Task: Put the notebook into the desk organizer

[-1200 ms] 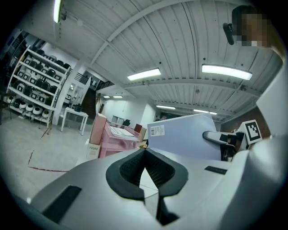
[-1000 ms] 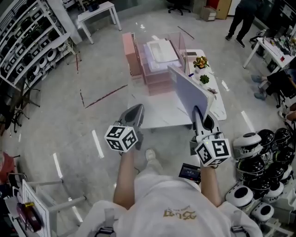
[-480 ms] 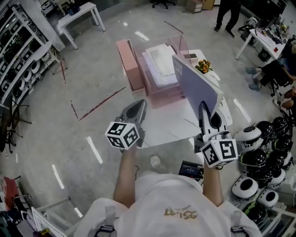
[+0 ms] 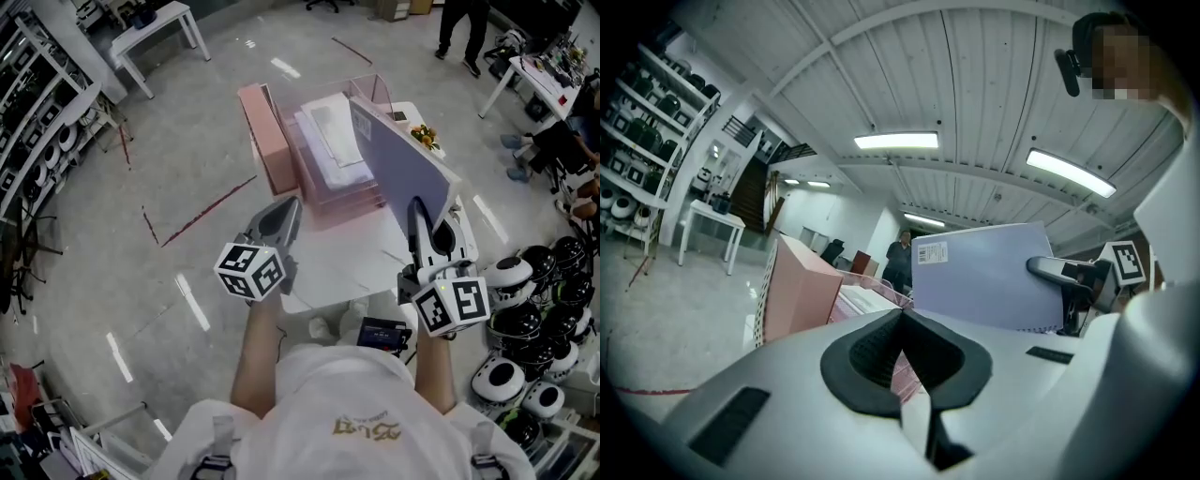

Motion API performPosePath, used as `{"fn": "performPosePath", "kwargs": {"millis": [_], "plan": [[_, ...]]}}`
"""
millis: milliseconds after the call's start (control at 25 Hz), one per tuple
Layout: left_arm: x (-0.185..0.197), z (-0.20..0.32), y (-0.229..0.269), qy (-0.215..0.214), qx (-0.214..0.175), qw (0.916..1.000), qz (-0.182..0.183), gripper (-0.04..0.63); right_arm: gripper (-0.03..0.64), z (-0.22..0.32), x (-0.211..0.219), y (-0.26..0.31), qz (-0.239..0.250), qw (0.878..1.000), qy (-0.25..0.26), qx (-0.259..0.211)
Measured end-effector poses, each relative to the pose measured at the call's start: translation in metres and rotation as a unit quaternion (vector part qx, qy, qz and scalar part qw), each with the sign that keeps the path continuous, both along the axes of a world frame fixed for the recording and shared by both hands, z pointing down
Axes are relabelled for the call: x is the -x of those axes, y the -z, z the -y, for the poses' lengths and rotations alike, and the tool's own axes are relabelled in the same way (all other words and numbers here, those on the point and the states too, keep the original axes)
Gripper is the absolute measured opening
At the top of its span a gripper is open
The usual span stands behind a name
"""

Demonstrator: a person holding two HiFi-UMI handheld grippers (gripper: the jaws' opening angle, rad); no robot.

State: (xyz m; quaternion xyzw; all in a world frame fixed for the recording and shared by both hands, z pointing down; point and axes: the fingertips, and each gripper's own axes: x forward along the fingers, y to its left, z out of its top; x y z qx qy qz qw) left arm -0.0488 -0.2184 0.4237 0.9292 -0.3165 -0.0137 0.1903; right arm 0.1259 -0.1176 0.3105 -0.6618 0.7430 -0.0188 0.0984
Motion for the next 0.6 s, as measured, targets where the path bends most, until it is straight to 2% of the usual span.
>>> {"fn": "performPosePath", "kwargs": {"millis": [600], "plan": [[-0.009,0.049,-0.003,0.040,0.007,0.9992,0.003,0.015,0.043,0.075,-0.011,-0.011,-0.015,0.999,0.043,0.015]]}}
